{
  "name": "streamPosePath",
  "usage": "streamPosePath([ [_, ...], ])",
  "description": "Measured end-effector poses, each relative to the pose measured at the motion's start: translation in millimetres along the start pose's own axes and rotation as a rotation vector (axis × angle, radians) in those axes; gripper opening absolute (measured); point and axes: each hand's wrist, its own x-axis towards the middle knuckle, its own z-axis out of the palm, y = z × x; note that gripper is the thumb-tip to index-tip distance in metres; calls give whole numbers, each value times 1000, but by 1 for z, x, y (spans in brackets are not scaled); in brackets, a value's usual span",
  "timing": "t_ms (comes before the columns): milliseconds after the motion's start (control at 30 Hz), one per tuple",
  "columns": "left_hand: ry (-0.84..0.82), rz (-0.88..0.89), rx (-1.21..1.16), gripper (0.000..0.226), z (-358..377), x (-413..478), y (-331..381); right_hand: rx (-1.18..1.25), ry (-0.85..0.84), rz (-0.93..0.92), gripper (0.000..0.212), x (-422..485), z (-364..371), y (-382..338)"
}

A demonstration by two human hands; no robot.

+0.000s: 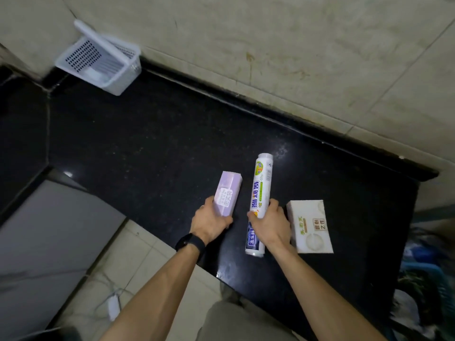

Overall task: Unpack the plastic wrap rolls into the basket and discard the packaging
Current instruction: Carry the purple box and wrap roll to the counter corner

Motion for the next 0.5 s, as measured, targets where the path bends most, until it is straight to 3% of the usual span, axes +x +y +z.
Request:
streamPosePath([
  [200, 41, -50, -67, 81, -11, -15, -27, -152, 33, -25, 59, -6, 10, -10],
  [333, 60, -63, -44, 76, -9, -24, -33, -235, 10, -21, 71, -5, 14, -16],
  [500, 73, -114, -94, 72, -17, -38, -50, -124, -49, -8, 70, -4, 5, -15],
])
